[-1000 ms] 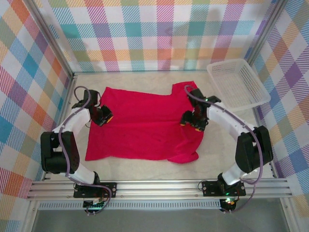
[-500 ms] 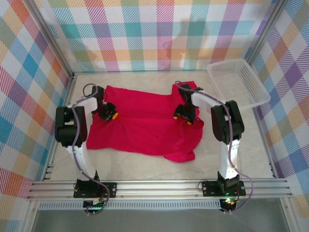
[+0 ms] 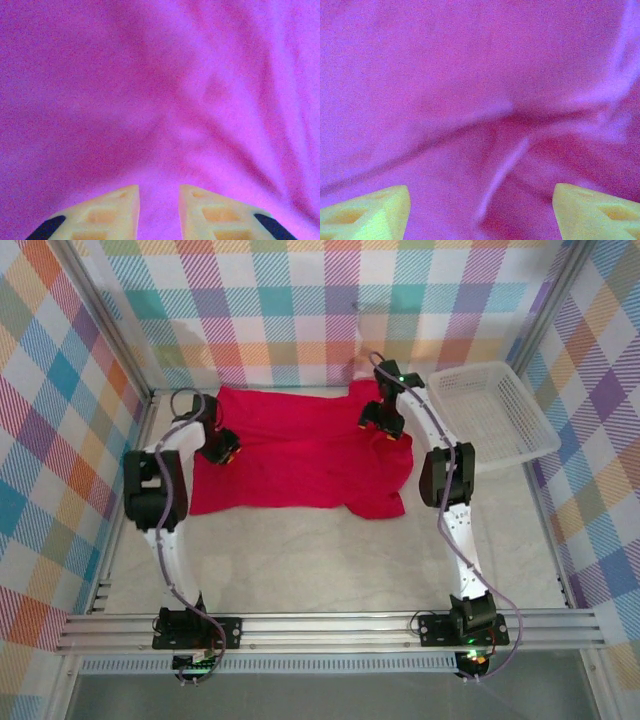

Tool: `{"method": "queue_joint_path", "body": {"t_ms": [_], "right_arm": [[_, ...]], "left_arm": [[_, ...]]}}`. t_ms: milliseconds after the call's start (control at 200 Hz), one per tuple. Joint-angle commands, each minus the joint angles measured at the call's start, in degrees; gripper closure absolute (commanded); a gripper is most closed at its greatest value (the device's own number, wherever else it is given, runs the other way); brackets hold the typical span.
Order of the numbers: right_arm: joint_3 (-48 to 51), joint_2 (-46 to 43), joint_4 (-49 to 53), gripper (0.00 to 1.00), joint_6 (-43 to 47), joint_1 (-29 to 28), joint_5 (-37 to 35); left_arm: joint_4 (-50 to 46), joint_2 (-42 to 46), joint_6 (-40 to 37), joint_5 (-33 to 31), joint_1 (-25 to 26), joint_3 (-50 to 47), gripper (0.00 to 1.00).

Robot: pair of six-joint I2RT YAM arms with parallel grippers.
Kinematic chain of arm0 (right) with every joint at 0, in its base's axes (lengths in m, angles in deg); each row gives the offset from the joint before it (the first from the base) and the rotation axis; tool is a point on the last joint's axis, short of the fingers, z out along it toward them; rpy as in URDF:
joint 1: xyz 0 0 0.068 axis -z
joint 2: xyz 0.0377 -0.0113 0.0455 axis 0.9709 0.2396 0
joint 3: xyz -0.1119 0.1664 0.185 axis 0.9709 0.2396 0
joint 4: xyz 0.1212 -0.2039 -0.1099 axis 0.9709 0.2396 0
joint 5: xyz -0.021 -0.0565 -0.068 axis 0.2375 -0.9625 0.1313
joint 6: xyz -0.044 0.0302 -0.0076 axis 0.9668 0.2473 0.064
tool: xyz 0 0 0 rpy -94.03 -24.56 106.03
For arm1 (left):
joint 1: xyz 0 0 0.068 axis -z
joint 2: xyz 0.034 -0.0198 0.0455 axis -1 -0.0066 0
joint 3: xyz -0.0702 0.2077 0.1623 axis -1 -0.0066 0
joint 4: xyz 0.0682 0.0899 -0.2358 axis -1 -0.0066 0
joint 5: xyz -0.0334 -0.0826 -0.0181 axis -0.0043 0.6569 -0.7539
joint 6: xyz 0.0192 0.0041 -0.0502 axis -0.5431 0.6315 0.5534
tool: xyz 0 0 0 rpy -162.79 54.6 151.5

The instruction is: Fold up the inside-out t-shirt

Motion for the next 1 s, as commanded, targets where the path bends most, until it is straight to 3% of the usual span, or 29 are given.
{"method": "queue_joint_path", "body": {"t_ms": [0, 175, 240, 375, 820, 875, 995], "right_arm": [[14.8, -15.1, -4.0, 0.24, 1.6, -5.0, 0.7], [40.1, -31.7, -13.4, 0.27, -2.3, -5.9, 0.1], [47.5, -36.6, -15.5, 0.29, -3.4, -5.8, -0.3], [59.3, -44.0, -17.7, 0.29, -4.2, -5.7, 0.0], [82.8, -54.6, -21.3, 0.25, -6.5, -4.2, 3.4], [83.6, -54.2, -22.1, 0.22, -6.8, -4.2, 4.1], [83.6, -52.2, -25.5, 0.23, -7.2, -4.2, 6.2]], "left_arm": [[-3.4, 13.9, -1.2, -5.4, -3.4, -8.7, 0.69], [-6.5, 23.3, -1.8, 0.5, -11.4, -21.0, 0.69], [-5.1, 26.2, -0.9, 2.7, -14.3, -25.6, 0.64], [-2.3, 28.5, -0.4, 1.8, -18.9, -31.1, 0.62], [9.7, 17.4, 4.8, 7.8, -19.1, -34.0, 0.63], [10.7, 16.2, 5.3, 8.3, -19.0, -33.8, 0.68], [11.4, 16.2, 5.7, 8.0, -18.8, -33.6, 0.96]]}}
